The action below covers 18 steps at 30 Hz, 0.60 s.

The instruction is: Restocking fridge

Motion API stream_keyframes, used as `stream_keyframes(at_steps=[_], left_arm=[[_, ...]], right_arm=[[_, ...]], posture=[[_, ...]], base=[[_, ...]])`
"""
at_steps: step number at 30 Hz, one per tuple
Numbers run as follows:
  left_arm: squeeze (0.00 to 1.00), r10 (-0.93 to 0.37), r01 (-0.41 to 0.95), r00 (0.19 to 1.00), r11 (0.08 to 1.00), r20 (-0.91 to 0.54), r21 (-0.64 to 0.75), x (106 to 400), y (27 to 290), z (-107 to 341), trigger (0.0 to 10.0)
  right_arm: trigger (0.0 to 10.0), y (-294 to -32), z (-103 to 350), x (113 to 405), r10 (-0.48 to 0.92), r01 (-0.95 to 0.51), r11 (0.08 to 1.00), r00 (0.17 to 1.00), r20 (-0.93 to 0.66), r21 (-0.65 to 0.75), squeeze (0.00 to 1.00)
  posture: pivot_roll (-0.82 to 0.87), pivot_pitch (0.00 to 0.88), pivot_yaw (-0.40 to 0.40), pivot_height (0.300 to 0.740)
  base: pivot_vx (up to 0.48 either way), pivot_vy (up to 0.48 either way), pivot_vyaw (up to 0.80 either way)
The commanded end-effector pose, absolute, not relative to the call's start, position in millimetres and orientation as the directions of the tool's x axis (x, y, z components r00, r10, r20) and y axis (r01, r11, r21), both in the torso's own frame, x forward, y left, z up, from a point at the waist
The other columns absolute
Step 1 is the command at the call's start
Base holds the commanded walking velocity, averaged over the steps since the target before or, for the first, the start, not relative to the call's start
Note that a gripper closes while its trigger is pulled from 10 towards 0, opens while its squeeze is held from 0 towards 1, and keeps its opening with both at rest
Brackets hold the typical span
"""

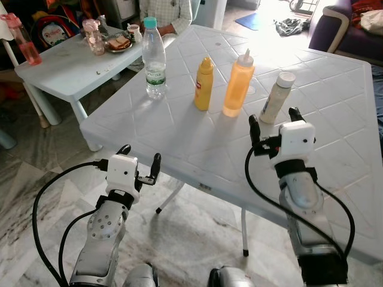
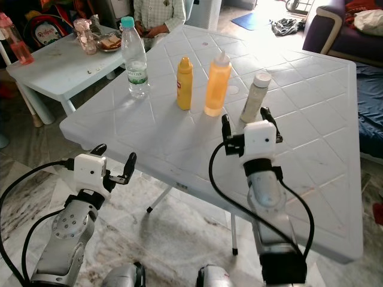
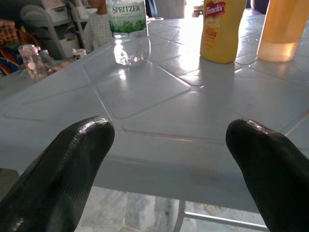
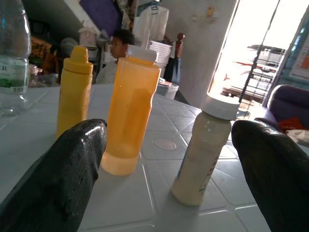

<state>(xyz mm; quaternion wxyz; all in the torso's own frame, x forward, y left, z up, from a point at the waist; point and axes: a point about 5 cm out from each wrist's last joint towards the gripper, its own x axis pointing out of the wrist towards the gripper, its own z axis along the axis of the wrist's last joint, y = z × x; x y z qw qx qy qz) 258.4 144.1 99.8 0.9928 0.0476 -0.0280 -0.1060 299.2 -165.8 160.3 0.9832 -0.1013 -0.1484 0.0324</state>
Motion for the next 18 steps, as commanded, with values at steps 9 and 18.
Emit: stream_keyframes(at_steps=[9,18], left_arm=[[0.0,-0.211,0.209,0.977,0.973,0.014,0.098,255,147,100,10.0],[0.0,-0.214,0.213,0.977,0.97,-0.001,0.119,251,154,103,10.0]], right_arm=[[10.0,-170,169,320,0.155,-0.1,0.973,0.951,0.267,-0.208,0.0],[10.0,-167,188,342,0.178,-0.107,0.965,0.937,0.301,-0.239,0.0]], posture=[[0.07,0.173,0.009,0.74],[0.11,0.203,0.026,0.74]], base=[[0.0,0.0,0.0],[0.0,0.0,0.0]])
